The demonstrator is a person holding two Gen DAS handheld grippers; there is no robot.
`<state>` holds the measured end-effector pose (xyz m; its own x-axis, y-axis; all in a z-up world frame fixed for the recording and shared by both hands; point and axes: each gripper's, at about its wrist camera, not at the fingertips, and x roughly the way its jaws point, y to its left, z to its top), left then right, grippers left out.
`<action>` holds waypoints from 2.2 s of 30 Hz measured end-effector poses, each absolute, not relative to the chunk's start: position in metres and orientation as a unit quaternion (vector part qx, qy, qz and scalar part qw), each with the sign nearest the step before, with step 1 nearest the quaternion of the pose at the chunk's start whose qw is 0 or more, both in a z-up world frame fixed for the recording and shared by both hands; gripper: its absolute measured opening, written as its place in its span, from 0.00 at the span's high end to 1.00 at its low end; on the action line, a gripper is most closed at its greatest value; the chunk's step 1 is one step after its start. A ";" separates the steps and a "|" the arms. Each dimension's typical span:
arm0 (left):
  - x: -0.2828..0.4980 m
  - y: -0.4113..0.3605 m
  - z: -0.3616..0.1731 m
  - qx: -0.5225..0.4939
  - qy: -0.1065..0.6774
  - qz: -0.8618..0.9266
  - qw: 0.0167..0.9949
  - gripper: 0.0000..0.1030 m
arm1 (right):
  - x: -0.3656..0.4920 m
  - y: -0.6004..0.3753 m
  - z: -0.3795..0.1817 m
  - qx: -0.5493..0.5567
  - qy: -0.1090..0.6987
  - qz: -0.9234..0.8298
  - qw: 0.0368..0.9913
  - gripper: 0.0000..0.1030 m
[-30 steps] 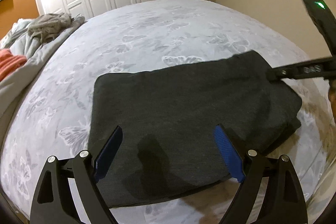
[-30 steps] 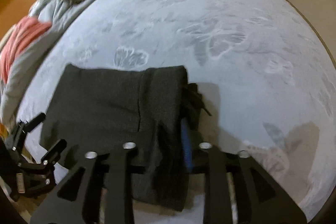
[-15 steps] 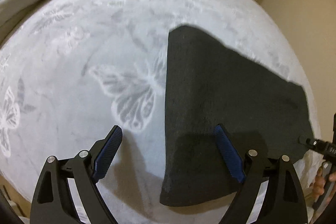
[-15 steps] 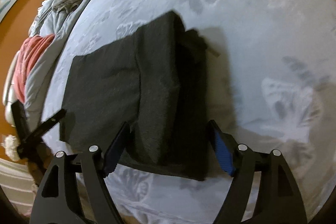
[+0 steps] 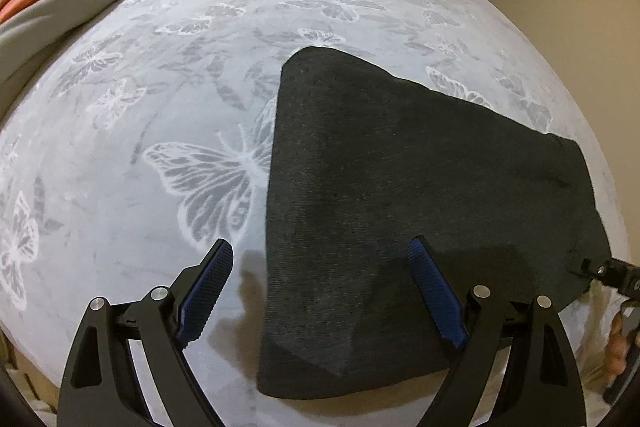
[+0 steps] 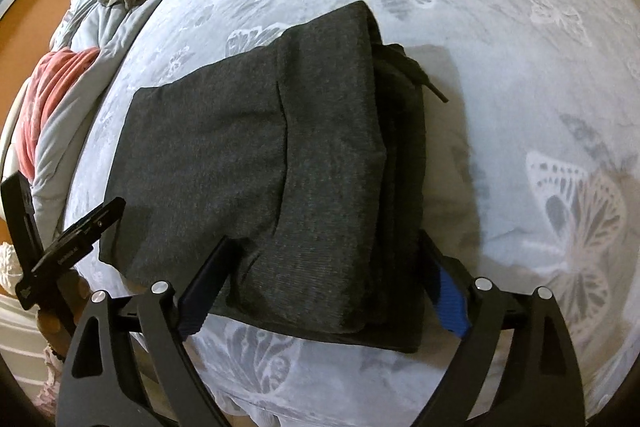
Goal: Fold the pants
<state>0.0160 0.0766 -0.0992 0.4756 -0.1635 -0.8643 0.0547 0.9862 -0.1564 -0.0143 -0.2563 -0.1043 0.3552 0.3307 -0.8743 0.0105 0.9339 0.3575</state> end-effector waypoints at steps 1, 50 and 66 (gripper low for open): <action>0.018 0.075 -0.099 -0.057 0.511 -0.066 0.855 0.16 | -0.013 -0.255 -0.104 0.151 0.559 0.098 0.809 0.14; -0.033 0.080 -0.115 -0.155 0.550 -0.117 0.812 0.45 | -0.090 -0.265 -0.124 0.285 0.493 0.148 0.809 0.59; -0.148 0.089 0.013 -0.120 0.470 -0.221 0.846 0.81 | -0.183 -0.240 -0.018 0.218 0.426 0.204 0.854 0.73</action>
<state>-0.1475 0.0892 0.0132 0.4598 -0.4867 -0.7428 0.2613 0.8735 -0.4107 -0.1828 -0.2400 -0.0177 0.5536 0.5334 -0.6395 -0.1620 0.8223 0.5455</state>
